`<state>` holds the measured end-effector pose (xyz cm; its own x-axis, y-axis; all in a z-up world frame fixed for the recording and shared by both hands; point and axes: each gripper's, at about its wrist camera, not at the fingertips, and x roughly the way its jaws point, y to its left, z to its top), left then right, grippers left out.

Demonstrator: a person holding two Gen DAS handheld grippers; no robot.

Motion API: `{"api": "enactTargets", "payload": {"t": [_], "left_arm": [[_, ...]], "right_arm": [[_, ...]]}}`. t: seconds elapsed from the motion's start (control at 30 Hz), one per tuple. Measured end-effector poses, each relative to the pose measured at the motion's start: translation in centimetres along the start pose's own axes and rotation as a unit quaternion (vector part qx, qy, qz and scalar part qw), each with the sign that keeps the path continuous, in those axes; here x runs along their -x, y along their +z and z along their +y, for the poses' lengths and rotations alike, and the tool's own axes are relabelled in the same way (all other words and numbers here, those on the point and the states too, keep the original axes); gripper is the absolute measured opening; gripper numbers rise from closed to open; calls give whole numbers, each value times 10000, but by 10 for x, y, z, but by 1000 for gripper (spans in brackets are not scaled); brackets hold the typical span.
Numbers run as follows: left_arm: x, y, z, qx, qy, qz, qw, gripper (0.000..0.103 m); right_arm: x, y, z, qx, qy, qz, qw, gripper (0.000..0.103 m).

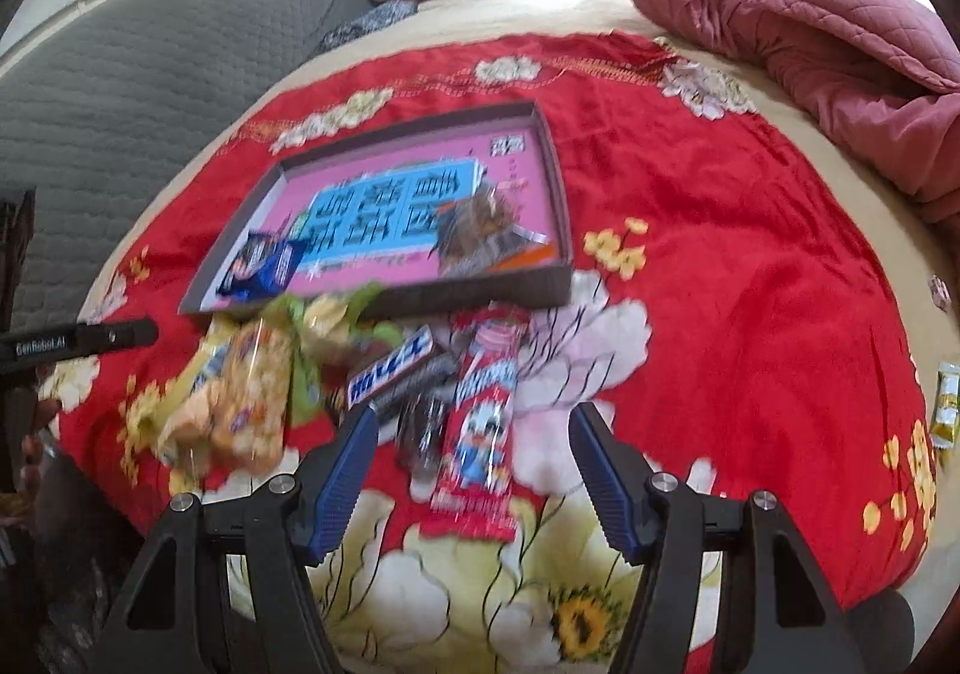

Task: Organize snacks
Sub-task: 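Open both tools and withdraw them from the tray toward the snack pile, then grasp the yellow wafer bar with the left tool while the right tool grasps the red candy stick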

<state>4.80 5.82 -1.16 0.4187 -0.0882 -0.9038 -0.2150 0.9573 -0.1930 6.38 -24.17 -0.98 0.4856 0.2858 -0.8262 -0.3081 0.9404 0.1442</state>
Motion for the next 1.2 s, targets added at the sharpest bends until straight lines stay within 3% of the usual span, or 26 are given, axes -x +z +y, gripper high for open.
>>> {"api": "enactTargets", "payload": {"t": [0.2, 0.47, 0.83, 1.2], "left_arm": [[-5, -10, -6, -162, -42, 173, 9997, 69], [-16, -17, -6, -136, -100, 362, 9992, 69], [-32, -20, -1, -43, -89, 539, 9985, 69], [-47, -15, -7, -159, 49, 547, 9984, 69]], "right_arm": [[-12, -10, 4, 103, -193, 451, 9987, 66], [-26, -15, 3, 175, -397, 724, 9964, 64], [-38, -6, -6, 377, -657, 541, 9957, 45], [-61, 7, -6, 603, -553, 296, 9962, 35]]}}
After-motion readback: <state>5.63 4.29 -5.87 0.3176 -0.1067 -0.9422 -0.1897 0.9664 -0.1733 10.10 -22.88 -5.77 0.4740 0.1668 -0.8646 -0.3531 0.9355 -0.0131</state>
